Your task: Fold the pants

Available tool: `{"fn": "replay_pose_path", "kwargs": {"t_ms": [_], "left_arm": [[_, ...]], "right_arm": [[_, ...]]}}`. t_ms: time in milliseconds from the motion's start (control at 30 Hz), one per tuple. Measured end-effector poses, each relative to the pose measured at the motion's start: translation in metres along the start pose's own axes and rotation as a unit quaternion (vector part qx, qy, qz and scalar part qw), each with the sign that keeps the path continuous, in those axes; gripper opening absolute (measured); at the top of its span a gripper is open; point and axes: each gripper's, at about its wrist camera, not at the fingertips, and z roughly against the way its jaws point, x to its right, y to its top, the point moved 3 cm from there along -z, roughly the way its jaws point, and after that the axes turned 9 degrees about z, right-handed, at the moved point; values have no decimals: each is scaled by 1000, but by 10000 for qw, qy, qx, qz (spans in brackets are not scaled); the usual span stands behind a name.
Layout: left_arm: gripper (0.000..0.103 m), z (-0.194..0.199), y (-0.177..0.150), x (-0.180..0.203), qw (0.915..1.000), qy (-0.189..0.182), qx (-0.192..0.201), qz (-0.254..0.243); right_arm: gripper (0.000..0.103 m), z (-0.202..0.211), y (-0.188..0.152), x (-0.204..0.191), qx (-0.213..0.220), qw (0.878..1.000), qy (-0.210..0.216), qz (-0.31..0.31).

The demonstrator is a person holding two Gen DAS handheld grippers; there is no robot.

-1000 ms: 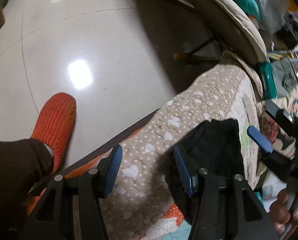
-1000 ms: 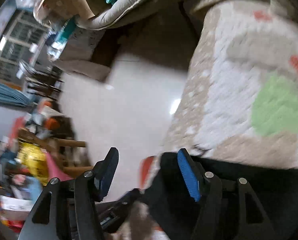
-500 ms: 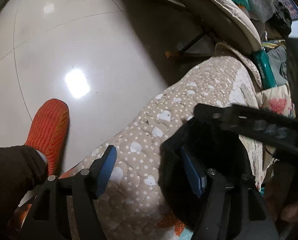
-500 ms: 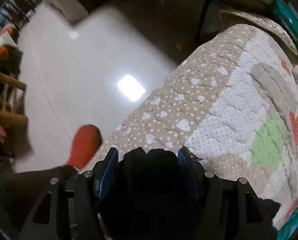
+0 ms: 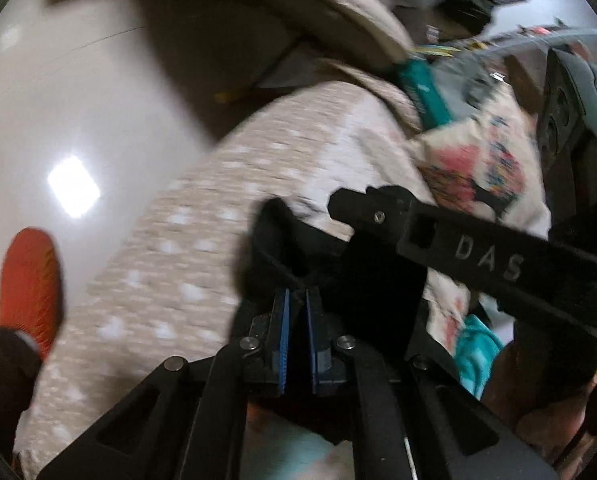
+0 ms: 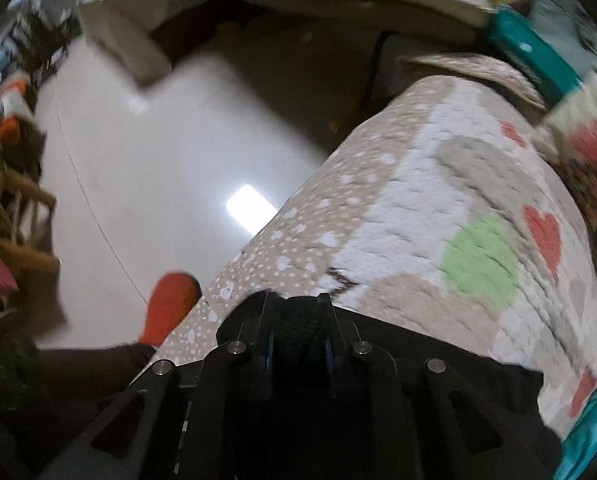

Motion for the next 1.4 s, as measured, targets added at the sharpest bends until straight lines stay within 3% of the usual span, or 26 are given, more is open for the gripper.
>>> {"fn": "replay_pose_path", "kwargs": {"t_ms": [200,267,400,467,567,700,767,867,967,1000,1200,1400], "left_arm": [[8,-18,-31,51,9962,-462,-340,-659],[8,-21,-39,62,9946,-400,-304,-904],[8,-7,-38,62,9931,-157,-37,-1159],[8,3,-27,46,9948,77,170,-1005],[8,15,-6,5,9964,662,406,-329],[8,25,18,-50,9896,1155,478,710],[8,27,20,-61,9871,1202,486,938],[10,33,18,-67,9869,1149,493,1021],[29,38,14,-68,9865,1155,588,999],[36,40,12,-70,9857,1156,632,1048],[47,38,5,-67,9860,1116,722,1006],[50,17,1,-68,9870,1091,525,1059]], "right_arm": [[20,50,-40,62,456,9957,2,-805],[20,58,-61,88,561,9915,100,-1172],[20,65,-71,104,705,9840,464,-1571],[20,60,-64,101,757,9830,637,-1546],[20,42,-41,80,733,9829,922,-1412],[20,8,-8,39,505,9835,1279,-1173],[25,-11,4,20,287,9867,1230,-1020],[44,-32,13,12,9,9880,1111,-1071],[62,-31,14,14,42,9863,1112,-1219],[64,-30,14,14,20,9873,1058,-1182],[71,-41,23,-5,-530,9951,537,-637],[73,-73,30,-31,-1273,9918,-128,-43]]}}
